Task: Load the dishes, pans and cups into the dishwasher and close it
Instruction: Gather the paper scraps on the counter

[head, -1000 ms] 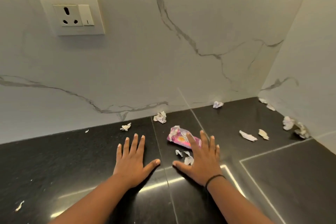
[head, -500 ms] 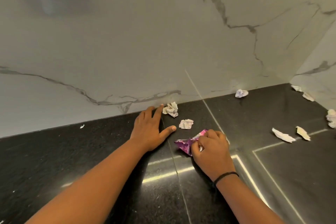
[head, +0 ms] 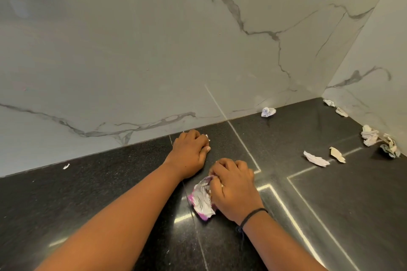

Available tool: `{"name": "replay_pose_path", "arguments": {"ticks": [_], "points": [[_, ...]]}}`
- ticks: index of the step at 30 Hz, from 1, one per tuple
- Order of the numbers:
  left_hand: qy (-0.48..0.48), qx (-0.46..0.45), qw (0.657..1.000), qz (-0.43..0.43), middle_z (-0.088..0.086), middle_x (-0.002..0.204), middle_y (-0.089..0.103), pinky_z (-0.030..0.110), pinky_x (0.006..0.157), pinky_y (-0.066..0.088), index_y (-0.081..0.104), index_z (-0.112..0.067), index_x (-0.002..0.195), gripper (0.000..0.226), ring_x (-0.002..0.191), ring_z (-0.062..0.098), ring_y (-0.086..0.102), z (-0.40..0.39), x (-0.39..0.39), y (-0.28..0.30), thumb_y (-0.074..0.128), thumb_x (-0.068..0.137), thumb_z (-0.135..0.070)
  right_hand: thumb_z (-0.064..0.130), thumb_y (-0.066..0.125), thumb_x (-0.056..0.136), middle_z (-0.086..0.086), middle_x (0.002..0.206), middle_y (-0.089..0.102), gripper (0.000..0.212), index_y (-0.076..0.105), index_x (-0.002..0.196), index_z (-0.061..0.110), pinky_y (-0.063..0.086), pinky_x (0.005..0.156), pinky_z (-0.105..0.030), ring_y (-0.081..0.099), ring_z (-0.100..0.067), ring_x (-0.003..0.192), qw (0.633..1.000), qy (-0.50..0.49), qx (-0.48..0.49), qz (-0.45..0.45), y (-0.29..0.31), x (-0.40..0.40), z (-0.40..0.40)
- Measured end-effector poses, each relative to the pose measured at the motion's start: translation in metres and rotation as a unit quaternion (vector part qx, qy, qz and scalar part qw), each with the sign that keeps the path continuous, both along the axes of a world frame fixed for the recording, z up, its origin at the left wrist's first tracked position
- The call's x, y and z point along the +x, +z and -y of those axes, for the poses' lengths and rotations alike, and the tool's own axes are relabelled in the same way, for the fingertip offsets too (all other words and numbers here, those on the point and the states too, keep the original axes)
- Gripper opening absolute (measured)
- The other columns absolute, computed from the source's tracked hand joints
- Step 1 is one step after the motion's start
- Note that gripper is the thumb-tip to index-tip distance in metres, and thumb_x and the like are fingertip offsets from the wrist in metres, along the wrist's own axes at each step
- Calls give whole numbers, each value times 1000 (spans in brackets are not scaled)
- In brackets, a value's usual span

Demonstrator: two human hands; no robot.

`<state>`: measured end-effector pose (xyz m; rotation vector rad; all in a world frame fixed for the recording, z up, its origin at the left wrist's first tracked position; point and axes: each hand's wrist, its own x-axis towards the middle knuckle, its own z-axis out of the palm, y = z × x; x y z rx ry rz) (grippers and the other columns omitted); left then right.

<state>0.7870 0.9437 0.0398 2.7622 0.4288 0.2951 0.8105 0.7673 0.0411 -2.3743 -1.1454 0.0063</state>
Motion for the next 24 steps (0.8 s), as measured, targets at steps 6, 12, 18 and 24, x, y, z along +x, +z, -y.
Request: {"name": "replay_pose_path", "arguments": {"ticks": [6, 12, 18, 24], "points": [[35, -22, 999, 18, 2, 106, 62, 35, 79, 46, 54, -22, 113, 22, 97, 23, 58, 6, -4, 3, 45, 98, -36, 102, 29, 46, 14, 104, 41, 82, 46, 89, 35, 31, 87, -35, 35, -14, 99, 990, 53, -123, 50, 10, -5, 2], [82, 1, 997, -14, 8, 119, 63, 34, 80, 48, 46, -19, 136, 40, 102, 26, 61, 9, 1, 5, 39, 100, -34, 62, 49, 78, 13, 89, 48, 33, 57, 74, 30, 29, 76, -33, 40, -15, 92, 990, 128, -39, 39, -2, 1, 3], [91, 15, 996, -9, 0, 91, 54, 31, 58, 41, 48, -20, 92, 24, 72, 19, 54, 9, 5, 5, 40, 98, -41, -6, 59, 68, 12, 103, 41, 49, 38, 83, 35, 47, 75, -28, 49, -12, 91, 986, 88, 105, -93, 2, 9, 17], [89, -7, 996, 12, 0, 122, 37, 35, 64, 53, 54, -16, 93, 30, 74, 19, 56, 9, 4, 7, 44, 97, -44, -12, 51, 75, 0, 107, 50, 46, 60, 99, 26, 37, 77, -22, 55, -13, 94, 940, -243, 237, -41, 36, 110, 98]]}}
